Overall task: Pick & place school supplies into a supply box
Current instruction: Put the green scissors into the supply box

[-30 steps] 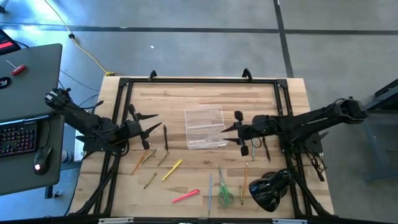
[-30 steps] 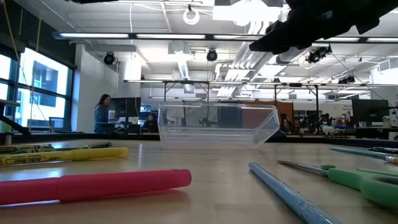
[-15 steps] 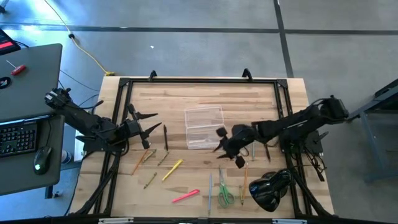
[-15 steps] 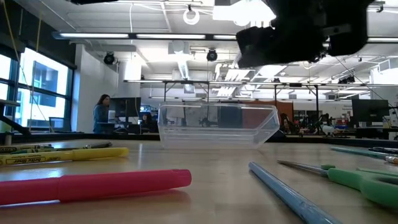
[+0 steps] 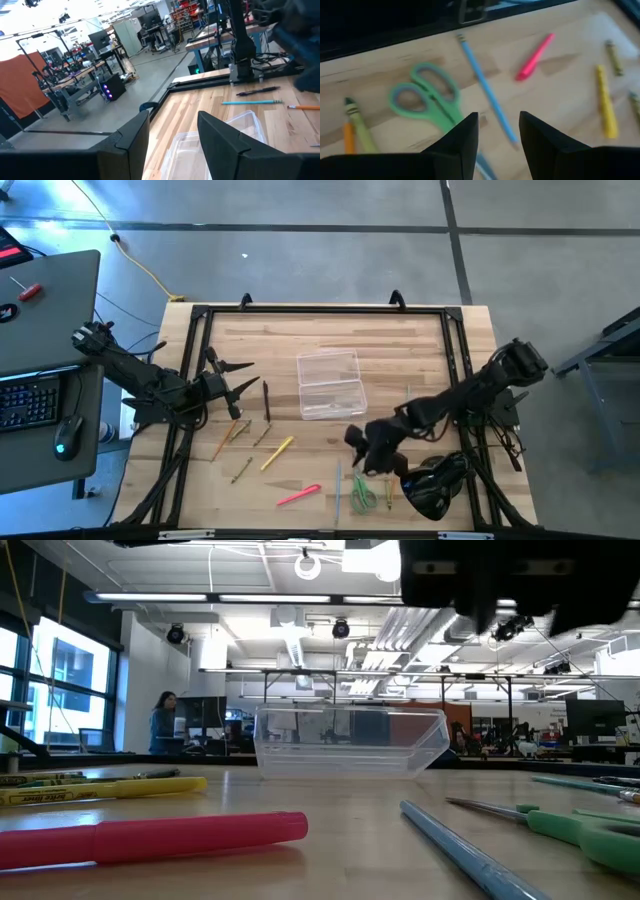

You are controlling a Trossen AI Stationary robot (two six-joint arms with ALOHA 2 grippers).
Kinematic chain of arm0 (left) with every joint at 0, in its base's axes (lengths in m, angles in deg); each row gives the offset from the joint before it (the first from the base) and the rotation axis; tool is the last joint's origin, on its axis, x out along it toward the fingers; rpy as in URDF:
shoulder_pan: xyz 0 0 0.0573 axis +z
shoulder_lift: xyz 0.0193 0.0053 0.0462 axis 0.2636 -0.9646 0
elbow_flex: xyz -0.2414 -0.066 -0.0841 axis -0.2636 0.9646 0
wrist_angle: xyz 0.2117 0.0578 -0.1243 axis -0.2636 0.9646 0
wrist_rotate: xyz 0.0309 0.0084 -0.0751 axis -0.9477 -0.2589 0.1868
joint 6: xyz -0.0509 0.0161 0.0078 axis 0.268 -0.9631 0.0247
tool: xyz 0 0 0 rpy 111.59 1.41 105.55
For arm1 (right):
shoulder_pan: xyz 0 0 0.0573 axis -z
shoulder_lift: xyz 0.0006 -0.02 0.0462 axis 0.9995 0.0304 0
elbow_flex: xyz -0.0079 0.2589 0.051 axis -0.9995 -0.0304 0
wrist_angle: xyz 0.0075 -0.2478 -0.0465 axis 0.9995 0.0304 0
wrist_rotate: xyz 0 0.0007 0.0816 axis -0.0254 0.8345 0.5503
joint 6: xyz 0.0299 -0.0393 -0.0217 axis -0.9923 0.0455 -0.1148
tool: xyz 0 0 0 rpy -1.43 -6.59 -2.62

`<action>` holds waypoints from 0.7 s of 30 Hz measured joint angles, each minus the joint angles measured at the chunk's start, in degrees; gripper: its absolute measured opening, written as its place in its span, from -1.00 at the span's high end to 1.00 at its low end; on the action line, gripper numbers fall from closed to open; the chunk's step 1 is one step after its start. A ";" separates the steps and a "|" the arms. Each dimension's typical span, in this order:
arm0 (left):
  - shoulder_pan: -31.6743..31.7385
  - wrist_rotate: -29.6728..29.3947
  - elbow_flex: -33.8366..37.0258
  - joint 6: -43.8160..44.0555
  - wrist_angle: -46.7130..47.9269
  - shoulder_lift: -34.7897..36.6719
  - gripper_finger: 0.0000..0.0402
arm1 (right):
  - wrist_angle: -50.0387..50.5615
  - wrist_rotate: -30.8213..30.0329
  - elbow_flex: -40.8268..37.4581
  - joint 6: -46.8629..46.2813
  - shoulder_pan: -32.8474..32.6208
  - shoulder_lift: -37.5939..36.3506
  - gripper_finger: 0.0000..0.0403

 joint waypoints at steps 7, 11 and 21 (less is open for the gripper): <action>0.00 0.00 0.00 2.01 0.95 0.01 0.03 | 0.21 -2.08 0.00 6.88 -4.67 4.38 0.39; 0.00 0.00 0.00 4.82 2.54 -0.01 0.03 | 0.44 -3.59 -0.04 12.78 -6.51 7.30 0.39; 0.00 -0.28 0.00 10.70 4.21 -0.01 0.03 | 4.11 -1.19 -0.04 23.46 -9.35 7.92 0.39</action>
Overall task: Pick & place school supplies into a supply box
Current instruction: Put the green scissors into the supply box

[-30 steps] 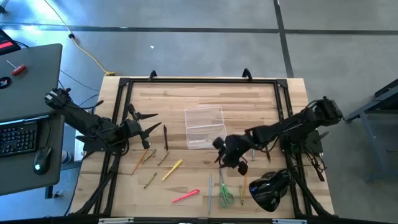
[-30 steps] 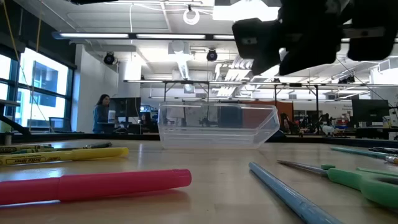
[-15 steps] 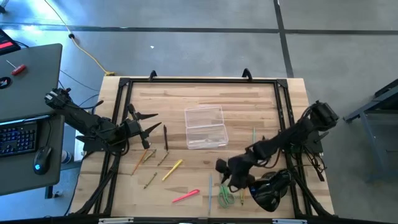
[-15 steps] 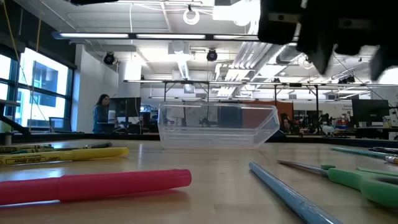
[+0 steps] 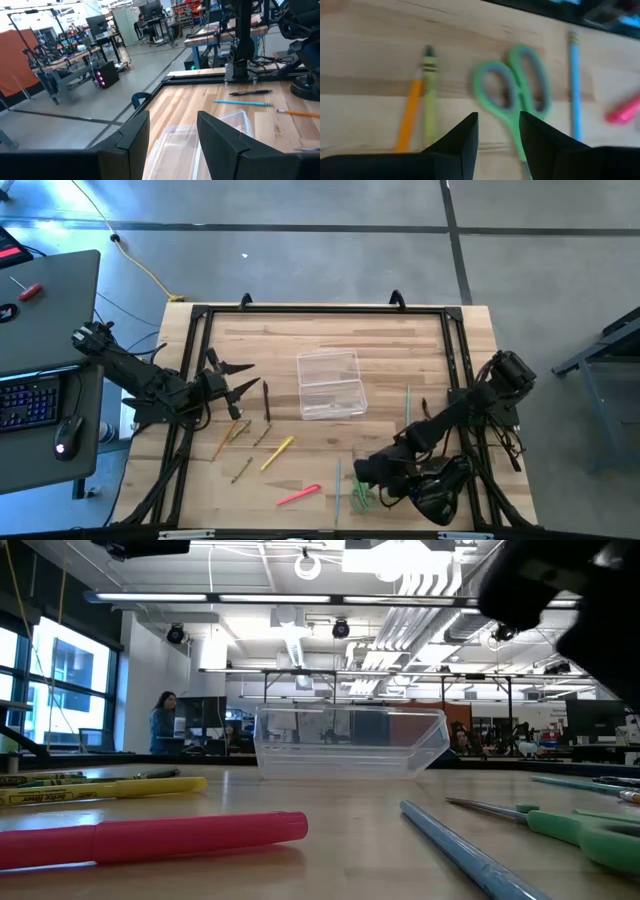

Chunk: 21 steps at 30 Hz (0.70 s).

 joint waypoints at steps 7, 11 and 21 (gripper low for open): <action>0.00 0.00 0.00 0.68 -0.01 0.00 0.03 | 0.31 -1.56 -0.02 6.33 0.26 0.00 0.39; 0.00 0.00 0.00 0.71 -0.01 0.00 0.03 | 0.23 1.07 -0.02 6.47 0.40 0.03 0.39; 0.00 0.04 0.00 0.71 -0.01 0.00 0.03 | -5.65 2.07 -0.02 10.13 0.50 4.53 0.39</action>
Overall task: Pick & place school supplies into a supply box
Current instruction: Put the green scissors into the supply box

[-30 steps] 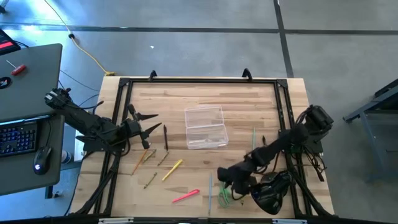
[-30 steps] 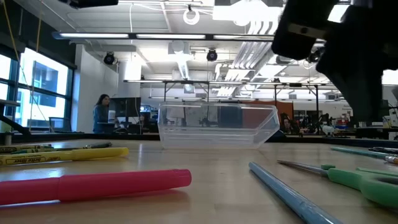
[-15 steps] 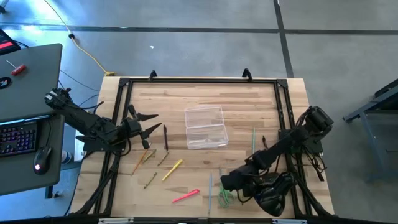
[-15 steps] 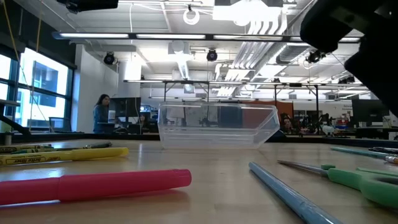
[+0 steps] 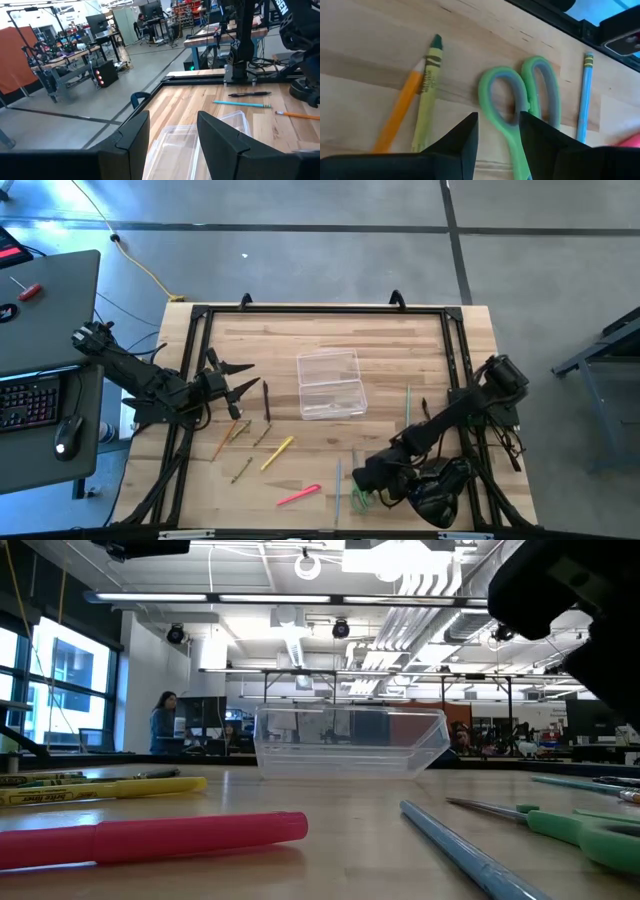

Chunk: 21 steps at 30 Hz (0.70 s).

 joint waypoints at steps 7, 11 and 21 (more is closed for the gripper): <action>0.00 0.00 0.00 0.05 1.01 0.02 0.03 | -0.45 1.15 0.00 1.20 0.30 0.28 0.39; -0.02 0.02 0.00 0.10 1.73 0.00 0.03 | -0.40 2.49 0.00 3.32 0.26 0.30 0.39; -0.01 0.02 0.00 0.94 1.70 0.02 0.03 | -4.87 4.89 2.13 3.64 0.30 5.60 0.39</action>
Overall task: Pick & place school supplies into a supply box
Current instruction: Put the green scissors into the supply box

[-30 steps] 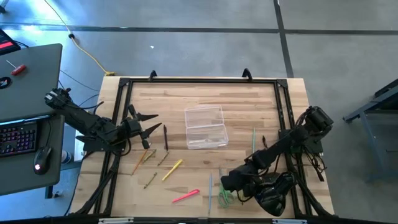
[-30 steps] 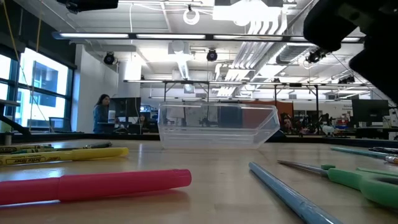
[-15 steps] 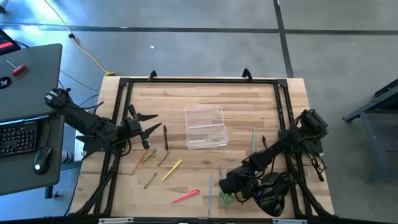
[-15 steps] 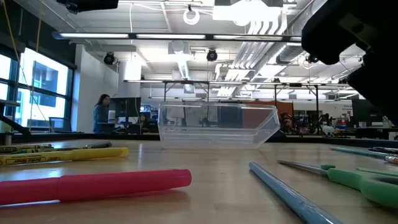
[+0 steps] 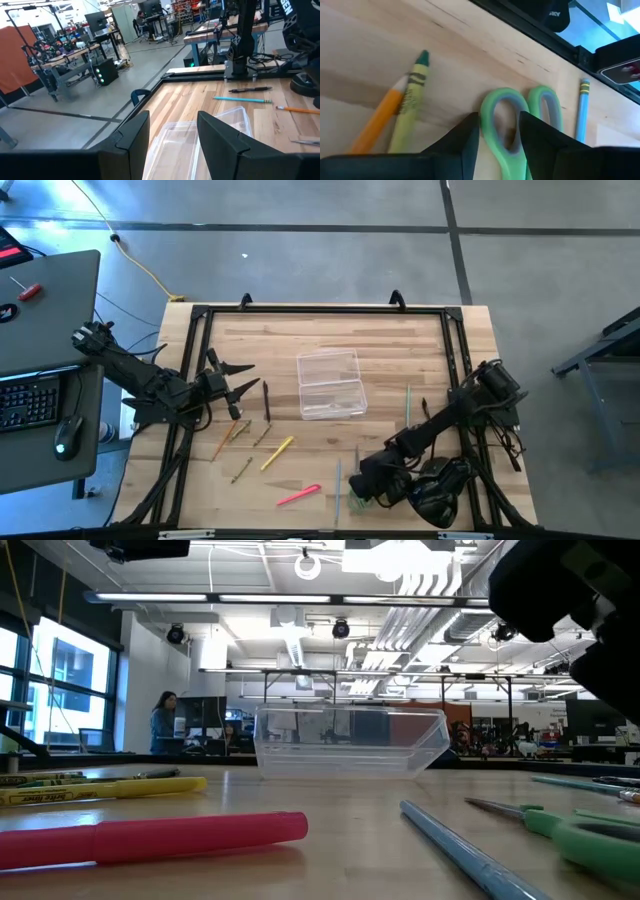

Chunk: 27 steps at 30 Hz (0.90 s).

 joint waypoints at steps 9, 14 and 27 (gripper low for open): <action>0.00 0.15 0.00 0.50 0.07 0.00 0.03 | 2.95 -0.51 0.28 -0.04 1.44 0.27 0.80; 0.01 0.15 0.00 0.52 0.15 0.00 0.03 | 3.65 -0.29 0.25 -0.08 3.15 0.36 0.93; 0.00 0.13 0.00 0.52 2.24 -0.01 0.03 | 3.52 -9.12 0.28 -12.16 8.44 0.27 0.96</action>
